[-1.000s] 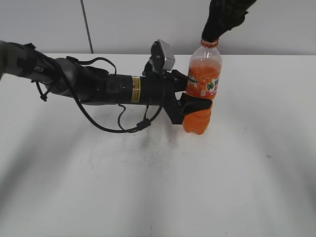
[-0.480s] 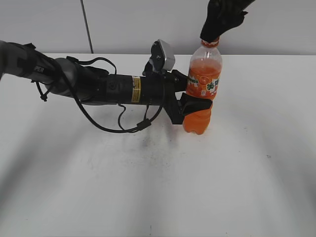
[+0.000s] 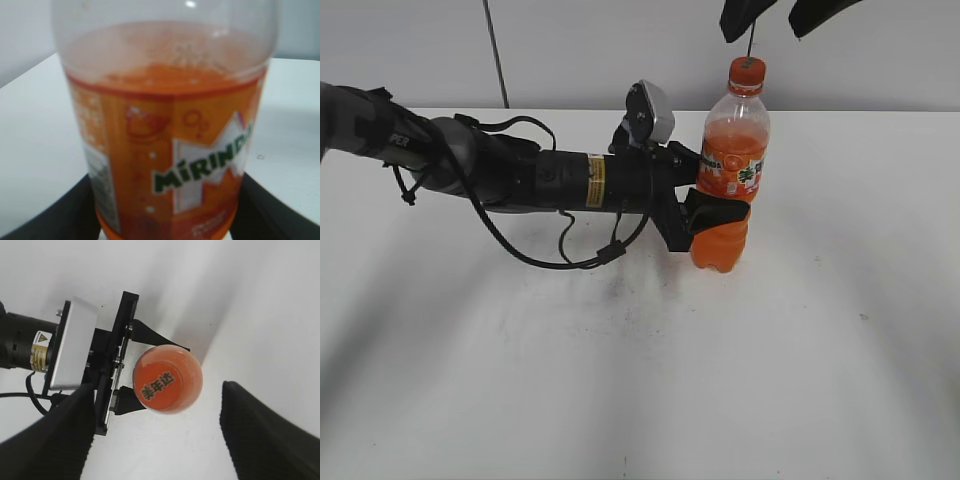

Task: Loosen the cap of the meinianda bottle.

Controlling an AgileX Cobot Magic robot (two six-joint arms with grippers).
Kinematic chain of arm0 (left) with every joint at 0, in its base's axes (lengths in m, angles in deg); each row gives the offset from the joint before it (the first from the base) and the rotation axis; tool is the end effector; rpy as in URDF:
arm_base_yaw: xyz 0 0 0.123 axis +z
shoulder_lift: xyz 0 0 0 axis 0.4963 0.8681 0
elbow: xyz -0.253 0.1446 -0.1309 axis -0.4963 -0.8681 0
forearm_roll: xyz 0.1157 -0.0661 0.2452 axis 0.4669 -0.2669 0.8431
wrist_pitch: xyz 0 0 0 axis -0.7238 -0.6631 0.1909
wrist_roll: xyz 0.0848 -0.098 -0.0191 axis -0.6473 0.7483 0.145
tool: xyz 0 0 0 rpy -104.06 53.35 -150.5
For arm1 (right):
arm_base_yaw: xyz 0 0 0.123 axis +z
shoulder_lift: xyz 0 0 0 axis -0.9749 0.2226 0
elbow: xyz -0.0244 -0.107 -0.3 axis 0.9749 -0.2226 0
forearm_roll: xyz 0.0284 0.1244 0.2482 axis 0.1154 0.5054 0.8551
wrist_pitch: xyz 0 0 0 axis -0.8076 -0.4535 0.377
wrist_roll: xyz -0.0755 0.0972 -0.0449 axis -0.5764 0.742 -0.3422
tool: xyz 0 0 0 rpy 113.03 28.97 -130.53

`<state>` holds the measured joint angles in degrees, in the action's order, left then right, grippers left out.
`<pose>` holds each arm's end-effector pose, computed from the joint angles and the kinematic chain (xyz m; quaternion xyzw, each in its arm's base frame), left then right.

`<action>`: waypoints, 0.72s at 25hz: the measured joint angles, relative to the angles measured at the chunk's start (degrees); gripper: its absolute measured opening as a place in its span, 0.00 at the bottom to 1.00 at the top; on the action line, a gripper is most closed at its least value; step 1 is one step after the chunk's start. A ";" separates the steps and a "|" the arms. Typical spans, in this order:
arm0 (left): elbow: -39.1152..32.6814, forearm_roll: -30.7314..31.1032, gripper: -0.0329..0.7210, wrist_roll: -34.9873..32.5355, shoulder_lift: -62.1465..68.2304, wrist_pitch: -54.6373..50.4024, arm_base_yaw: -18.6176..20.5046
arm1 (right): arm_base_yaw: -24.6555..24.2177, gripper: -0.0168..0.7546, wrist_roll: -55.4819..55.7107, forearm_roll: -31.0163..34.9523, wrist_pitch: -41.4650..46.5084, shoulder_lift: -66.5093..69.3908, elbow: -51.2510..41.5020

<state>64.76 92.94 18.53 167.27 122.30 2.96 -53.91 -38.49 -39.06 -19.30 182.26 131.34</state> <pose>0.4387 -0.3354 0.1011 0.5062 0.6003 -0.3947 0.4771 0.4127 0.1947 0.3613 -0.2141 0.9441 0.1069 0.2268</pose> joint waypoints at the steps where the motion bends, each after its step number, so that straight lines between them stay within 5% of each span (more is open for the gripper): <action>1: 0.00 0.00 0.61 0.00 0.00 0.00 0.00 | 0.00 0.77 1.97 -0.30 0.00 0.00 0.00; 11: 0.00 0.00 0.61 -0.03 0.00 0.00 0.00 | 0.00 0.64 4.72 -0.42 0.00 5.51 0.06; 16: 0.00 -0.07 0.61 -0.03 0.00 -0.07 0.00 | 0.00 0.38 4.50 -0.02 -0.06 5.70 0.06; 18: 0.00 -0.07 0.61 -0.03 0.00 -0.07 0.00 | 0.00 0.38 3.17 -0.02 -0.06 5.70 0.06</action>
<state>64.76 92.87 18.50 167.27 122.23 2.96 -53.91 -35.32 -39.09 -19.36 187.96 131.40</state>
